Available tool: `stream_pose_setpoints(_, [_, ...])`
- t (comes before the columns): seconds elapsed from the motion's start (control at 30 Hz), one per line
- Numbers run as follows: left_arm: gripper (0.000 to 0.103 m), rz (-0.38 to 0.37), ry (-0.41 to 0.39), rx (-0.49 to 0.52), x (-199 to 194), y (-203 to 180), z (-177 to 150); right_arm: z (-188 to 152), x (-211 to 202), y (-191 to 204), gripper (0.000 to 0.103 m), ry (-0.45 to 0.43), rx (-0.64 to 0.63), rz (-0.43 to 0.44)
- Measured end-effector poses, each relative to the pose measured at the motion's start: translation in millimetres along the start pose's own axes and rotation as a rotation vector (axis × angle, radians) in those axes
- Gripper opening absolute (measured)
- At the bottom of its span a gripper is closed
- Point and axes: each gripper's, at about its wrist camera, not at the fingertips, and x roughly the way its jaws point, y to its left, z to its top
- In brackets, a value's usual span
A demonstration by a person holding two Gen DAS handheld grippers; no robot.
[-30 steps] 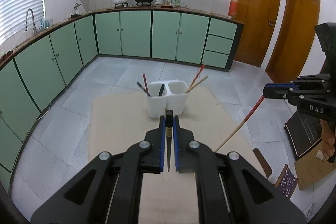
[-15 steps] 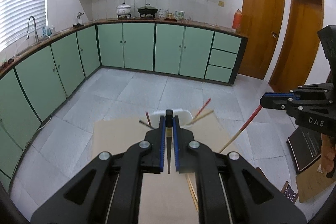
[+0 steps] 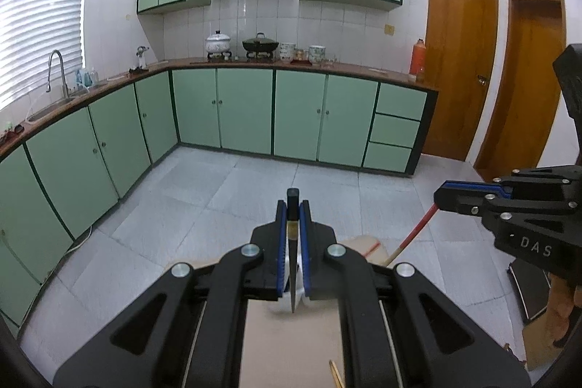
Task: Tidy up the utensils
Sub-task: 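Lower both chopsticks into the white cup holder and open both tools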
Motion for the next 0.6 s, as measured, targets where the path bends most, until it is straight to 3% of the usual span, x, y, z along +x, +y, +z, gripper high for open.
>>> stream_pose_setpoints(0.3, [0.006,0.016,-0.015,0.003,59.7,-1.2,1.3,17.4,55.9,-24.6,0.006,0.002,0.047,-0.023])
stream_pose_setpoints(0.6, [0.006,0.034,0.064,-0.013,129.1,12.6,-29.5,-0.5,120.3,-47.9,0.006,0.061,0.087,-0.018])
